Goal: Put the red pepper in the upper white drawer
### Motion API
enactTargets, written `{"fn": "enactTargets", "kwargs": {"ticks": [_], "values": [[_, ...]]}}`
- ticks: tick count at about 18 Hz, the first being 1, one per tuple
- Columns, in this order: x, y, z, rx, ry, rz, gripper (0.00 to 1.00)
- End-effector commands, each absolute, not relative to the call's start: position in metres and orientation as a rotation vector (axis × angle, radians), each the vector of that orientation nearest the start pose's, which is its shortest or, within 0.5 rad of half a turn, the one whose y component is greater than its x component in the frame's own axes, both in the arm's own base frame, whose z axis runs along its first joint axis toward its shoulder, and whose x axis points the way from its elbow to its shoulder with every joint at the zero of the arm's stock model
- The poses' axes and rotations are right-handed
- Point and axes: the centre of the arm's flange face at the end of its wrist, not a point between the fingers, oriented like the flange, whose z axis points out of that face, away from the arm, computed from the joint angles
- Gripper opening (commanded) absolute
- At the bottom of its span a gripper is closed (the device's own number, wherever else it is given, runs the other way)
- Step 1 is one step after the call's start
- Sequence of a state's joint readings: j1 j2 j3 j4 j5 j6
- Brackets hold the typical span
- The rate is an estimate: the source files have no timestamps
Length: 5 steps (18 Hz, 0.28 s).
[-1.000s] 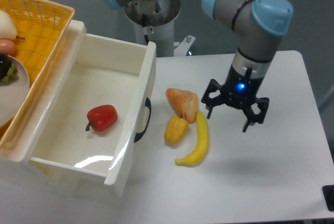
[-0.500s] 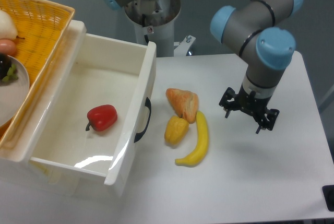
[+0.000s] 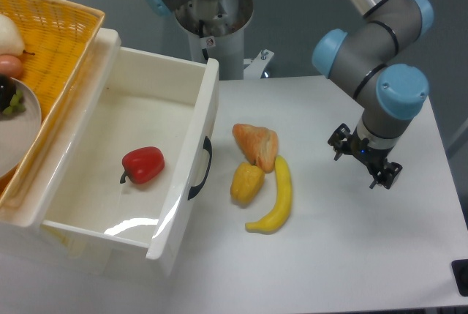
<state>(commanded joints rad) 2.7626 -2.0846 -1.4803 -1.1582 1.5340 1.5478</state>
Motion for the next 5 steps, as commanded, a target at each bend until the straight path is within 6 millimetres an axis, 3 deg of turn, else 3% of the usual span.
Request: {"fn": "enactTargets", "kwargs": {"ticks": [5], "values": [[-0.5738, 0.3669, 0.2653, -3.051, 0.602, -0.035, 1.00]]}}
